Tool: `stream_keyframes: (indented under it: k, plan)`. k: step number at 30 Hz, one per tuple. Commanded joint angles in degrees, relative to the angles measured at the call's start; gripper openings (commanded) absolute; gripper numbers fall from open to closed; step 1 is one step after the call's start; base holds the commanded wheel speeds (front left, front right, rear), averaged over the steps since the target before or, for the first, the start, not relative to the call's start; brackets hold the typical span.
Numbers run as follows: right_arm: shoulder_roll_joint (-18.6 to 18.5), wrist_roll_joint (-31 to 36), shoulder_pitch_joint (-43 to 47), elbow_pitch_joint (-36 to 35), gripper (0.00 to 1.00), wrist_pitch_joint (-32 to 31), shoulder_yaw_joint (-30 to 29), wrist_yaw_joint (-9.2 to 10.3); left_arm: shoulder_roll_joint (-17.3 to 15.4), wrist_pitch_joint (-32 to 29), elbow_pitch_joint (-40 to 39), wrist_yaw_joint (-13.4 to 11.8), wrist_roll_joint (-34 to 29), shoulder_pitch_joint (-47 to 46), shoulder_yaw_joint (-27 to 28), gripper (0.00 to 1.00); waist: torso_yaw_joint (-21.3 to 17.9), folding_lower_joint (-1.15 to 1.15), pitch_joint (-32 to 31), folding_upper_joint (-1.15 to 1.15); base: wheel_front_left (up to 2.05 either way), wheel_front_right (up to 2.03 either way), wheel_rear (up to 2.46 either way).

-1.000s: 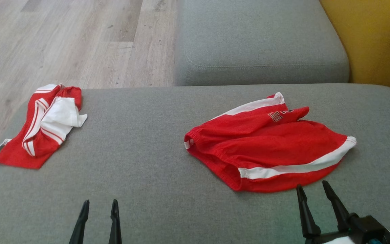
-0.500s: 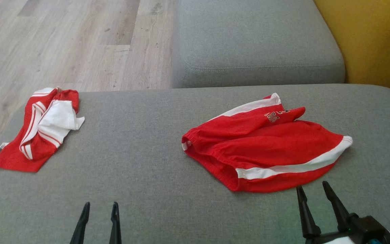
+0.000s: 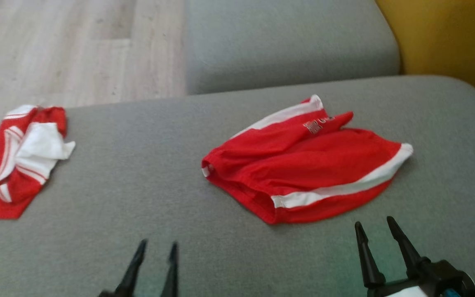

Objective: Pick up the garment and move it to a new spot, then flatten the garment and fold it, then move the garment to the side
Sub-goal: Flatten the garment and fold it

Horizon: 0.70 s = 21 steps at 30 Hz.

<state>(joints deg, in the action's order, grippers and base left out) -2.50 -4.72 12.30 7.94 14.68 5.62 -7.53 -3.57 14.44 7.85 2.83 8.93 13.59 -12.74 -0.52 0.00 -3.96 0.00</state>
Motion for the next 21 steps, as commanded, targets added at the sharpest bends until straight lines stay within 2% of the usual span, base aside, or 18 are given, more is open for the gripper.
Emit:
stream_keyframes:
  k: [1,8,13,17,21]
  plan:
    - [-0.38,0.56,-3.28,-2.23,1.00,0.32,1.59,0.04,0.66,0.56,-0.69,0.52,1.97,-5.13,0.28,1.00,-1.61,0.00,1.73,0.00,0.00,0.00,0.00]
    - [-0.38,2.06,-5.15,-2.94,1.00,0.32,2.35,0.04,0.67,-1.51,9.48,2.86,14.31,-15.31,-9.81,1.00,-5.73,0.00,5.30,0.00,0.00,0.00,0.00]
    - [-0.38,3.01,-6.93,-3.37,1.00,0.32,3.13,0.04,0.68,-8.28,14.39,3.89,27.30,-23.79,-17.46,1.00,-9.11,0.00,8.96,0.00,0.00,0.00,0.00]
    - [-0.38,2.90,-8.12,-3.49,1.00,0.32,3.44,0.04,0.68,-11.79,15.78,4.34,34.33,-28.14,-20.94,1.00,-10.78,0.00,10.89,0.00,0.00,0.00,0.00]
    - [-0.38,2.66,-9.08,-3.55,1.00,0.32,3.67,0.04,0.68,-13.09,17.47,4.51,37.83,-31.49,-22.39,1.00,-12.03,0.00,12.39,0.00,0.00,0.00,0.00]
